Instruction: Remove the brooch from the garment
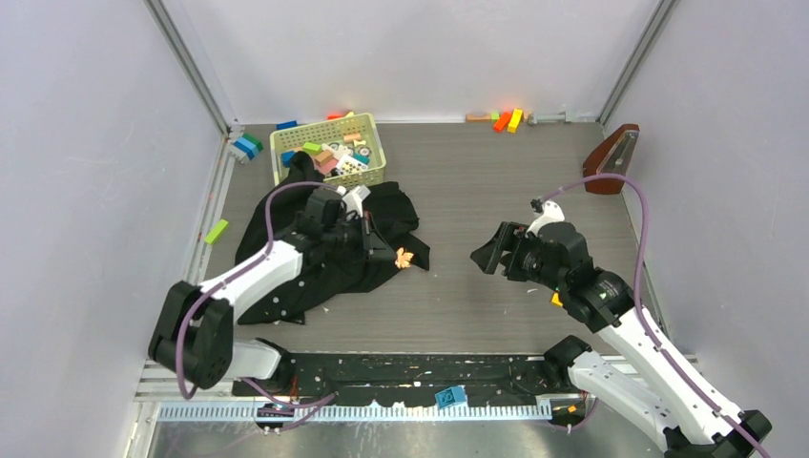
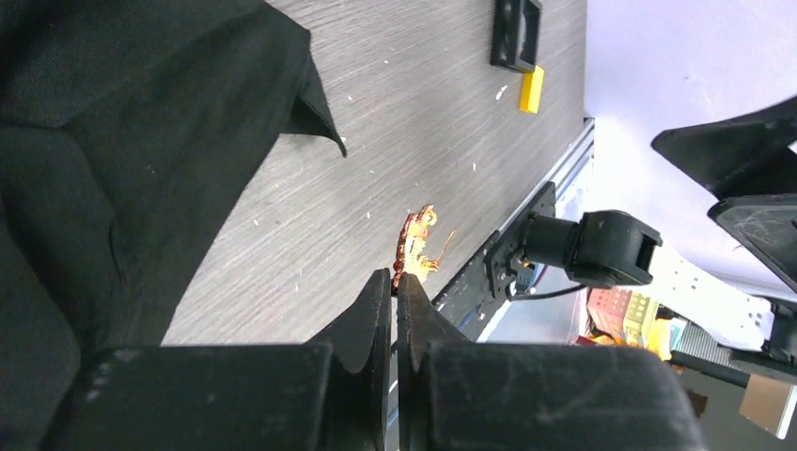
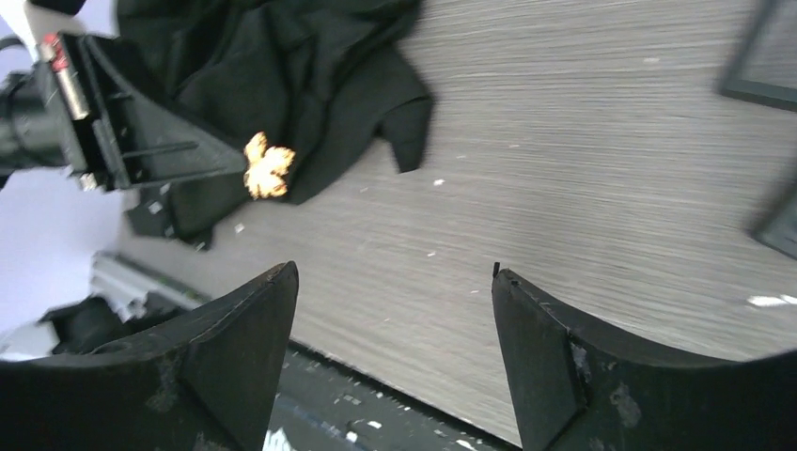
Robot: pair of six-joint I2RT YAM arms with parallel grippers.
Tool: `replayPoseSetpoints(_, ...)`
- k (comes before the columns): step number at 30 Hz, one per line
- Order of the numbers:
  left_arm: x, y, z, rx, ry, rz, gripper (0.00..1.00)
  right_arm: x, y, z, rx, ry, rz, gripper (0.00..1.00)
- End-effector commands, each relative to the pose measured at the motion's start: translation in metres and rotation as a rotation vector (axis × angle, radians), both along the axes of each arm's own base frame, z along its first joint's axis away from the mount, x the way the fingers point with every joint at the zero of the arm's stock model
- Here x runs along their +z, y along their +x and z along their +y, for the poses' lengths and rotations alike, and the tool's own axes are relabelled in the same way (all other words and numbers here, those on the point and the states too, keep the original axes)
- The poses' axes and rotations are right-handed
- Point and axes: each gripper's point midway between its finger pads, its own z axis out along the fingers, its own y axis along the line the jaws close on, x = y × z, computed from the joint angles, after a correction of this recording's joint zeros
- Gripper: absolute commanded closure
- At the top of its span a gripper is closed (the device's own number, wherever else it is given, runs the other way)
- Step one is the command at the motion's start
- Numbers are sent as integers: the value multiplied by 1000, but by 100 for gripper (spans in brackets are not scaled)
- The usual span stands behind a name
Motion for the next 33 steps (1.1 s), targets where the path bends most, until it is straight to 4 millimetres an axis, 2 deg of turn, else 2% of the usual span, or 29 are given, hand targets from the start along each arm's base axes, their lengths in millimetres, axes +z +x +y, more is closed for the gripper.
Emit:
replayPoseSetpoints(1, 31, -19, 5, -60, -38, -45, 100, 43, -10, 47, 251, 197, -126, 21)
replayPoseSetpoints(2, 39, -22, 2, -77, -73, -69, 100, 39, -19, 56, 310, 234, -104, 23)
replayPoseSetpoints(3, 46, -24, 0, -92, -108, -92, 100, 48, -18, 63, 340, 275, -142, 25)
replayPoseSetpoints(4, 54, -27, -3, -107, -146, -118, 100, 43, -26, 71, 386, 316, -111, 31)
replayPoseSetpoints(6, 66, -31, -9, -132, -209, -163, 100, 46, -29, 82, 435, 392, -112, 35)
replayPoseSetpoints(15, 110, -58, -37, -262, -392, -261, 100, 58, -26, 112, 532, 538, -143, 39)
replayPoseSetpoints(17, 117, -61, -43, -275, -419, -282, 100, 62, -27, 117, 553, 549, -153, 43)
replayPoseSetpoints(23, 129, -63, -50, -283, -482, -290, 100, 70, -31, 122, 581, 567, -177, 52)
replayPoseSetpoints(33, 131, -64, -51, -300, -492, -280, 100, 72, -35, 120, 584, 574, -192, 54)
